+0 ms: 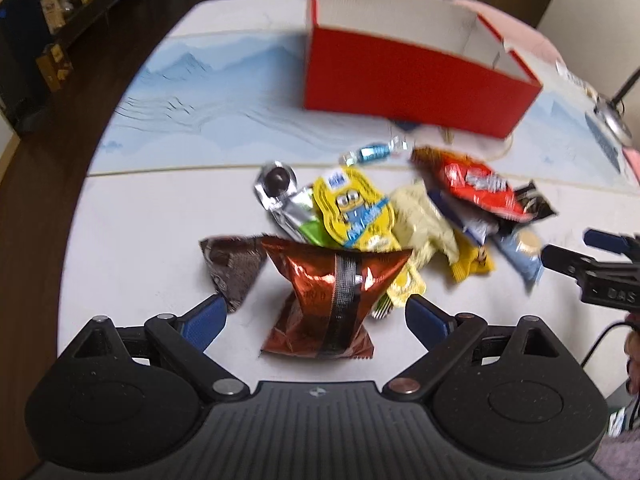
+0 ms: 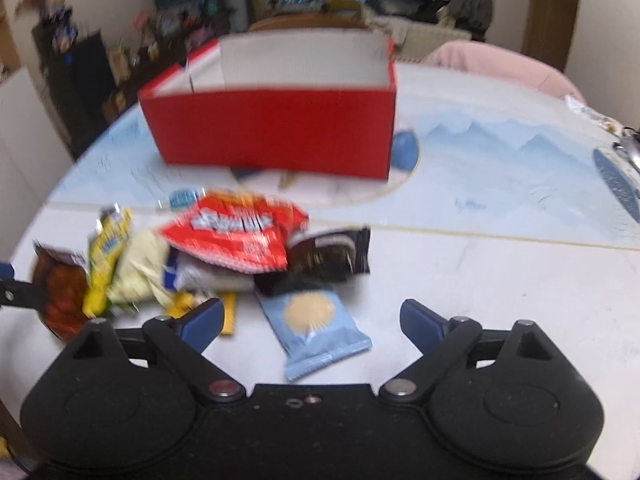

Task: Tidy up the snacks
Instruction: 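Grasp the orange Oreo bag with the left gripper, then grasp the dark chocolate bar with the right gripper while the left holds the Oreo bag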

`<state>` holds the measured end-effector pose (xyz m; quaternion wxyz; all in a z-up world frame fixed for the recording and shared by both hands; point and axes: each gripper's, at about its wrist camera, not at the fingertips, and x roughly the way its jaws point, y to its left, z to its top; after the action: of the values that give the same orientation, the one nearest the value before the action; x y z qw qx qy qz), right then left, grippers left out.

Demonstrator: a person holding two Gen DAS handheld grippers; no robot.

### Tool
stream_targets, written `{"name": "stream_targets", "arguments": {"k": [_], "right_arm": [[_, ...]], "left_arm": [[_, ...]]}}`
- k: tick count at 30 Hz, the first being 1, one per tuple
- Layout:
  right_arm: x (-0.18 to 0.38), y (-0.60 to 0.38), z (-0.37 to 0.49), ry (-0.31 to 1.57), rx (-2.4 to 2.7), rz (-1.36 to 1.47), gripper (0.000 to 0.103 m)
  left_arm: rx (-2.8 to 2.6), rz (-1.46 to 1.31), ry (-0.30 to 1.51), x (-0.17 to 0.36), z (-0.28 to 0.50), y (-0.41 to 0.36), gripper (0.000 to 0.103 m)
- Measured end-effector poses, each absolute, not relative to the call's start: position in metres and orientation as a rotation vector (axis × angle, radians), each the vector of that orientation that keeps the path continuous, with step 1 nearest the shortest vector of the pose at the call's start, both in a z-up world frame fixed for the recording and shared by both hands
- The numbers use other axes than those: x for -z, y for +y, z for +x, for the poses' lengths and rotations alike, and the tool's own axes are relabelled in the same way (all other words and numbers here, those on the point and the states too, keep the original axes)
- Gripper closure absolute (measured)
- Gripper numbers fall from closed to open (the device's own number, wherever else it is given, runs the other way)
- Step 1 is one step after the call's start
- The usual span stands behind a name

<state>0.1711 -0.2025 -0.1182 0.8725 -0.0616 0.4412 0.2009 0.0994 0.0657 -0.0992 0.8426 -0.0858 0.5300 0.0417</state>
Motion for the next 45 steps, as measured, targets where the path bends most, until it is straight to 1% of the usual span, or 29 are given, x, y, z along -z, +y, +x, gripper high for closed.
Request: {"name": "stream_targets", "arguments": {"k": [4, 8, 10, 12, 14, 16, 18, 20, 21, 23, 26, 27, 28, 29, 32, 37, 45], "right_arm": [[0.137, -0.194, 0.177, 0.954, -0.463, -0.211, 0.014], [0.147, -0.188, 0.181, 0.948, -0.488, -0.293, 0.018], [0.152, -0.187, 0.184, 0.957, -0.49, -0.306, 0.019], [0.155, -0.188, 0.188, 0.965, -0.499, -0.316, 0.021], [0.155, -0.189, 0.19, 0.966, -0.511, -0.311, 0.022], [0.155, -0.189, 0.193, 0.966, -0.516, -0.307, 0.023], [0.154, -0.19, 0.192, 0.971, -0.524, -0.293, 0.028], [0.154, -0.191, 0.19, 0.969, -0.527, -0.285, 0.03], [0.153, -0.192, 0.188, 0.964, -0.524, -0.284, 0.033], [0.153, -0.192, 0.187, 0.959, -0.521, -0.276, 0.038], [0.152, -0.193, 0.185, 0.952, -0.519, -0.274, 0.046], [0.151, -0.193, 0.184, 0.953, -0.519, -0.271, 0.047], [0.151, -0.194, 0.183, 0.952, -0.518, -0.268, 0.048], [0.151, -0.194, 0.182, 0.951, -0.516, -0.264, 0.05], [0.15, -0.195, 0.179, 0.95, -0.51, -0.25, 0.054], [0.149, -0.197, 0.172, 0.955, -0.503, -0.221, 0.055], [0.142, -0.207, 0.159, 0.993, -0.496, -0.12, 0.058]], "left_arm": [[-0.079, -0.157, 1.151, 0.113, 0.104, 0.064, 0.007], [-0.079, -0.152, 1.158, 0.121, 0.107, 0.067, 0.014], [-0.077, -0.147, 1.16, 0.124, 0.108, 0.069, 0.014], [-0.079, -0.142, 1.165, 0.127, 0.108, 0.069, 0.019], [-0.078, -0.157, 1.17, 0.129, 0.109, 0.07, 0.027], [-0.074, -0.157, 1.173, 0.131, 0.109, 0.07, 0.031], [-0.069, -0.149, 1.17, 0.131, 0.11, 0.068, 0.034], [-0.054, -0.143, 1.165, 0.131, 0.11, 0.066, 0.04], [-0.051, -0.143, 1.165, 0.131, 0.11, 0.066, 0.04], [-0.041, -0.149, 1.166, 0.131, 0.111, 0.066, 0.045], [-0.034, -0.144, 1.16, 0.13, 0.11, 0.066, 0.048], [-0.034, -0.145, 1.159, 0.13, 0.109, 0.066, 0.048], [-0.035, -0.147, 1.157, 0.13, 0.109, 0.067, 0.053], [-0.034, -0.151, 1.155, 0.13, 0.109, 0.067, 0.055], [-0.036, -0.155, 1.148, 0.13, 0.108, 0.068, 0.059], [-0.036, -0.158, 1.139, 0.127, 0.105, 0.068, 0.064], [-0.037, -0.204, 1.141, 0.124, 0.096, 0.074, 0.065]]}}
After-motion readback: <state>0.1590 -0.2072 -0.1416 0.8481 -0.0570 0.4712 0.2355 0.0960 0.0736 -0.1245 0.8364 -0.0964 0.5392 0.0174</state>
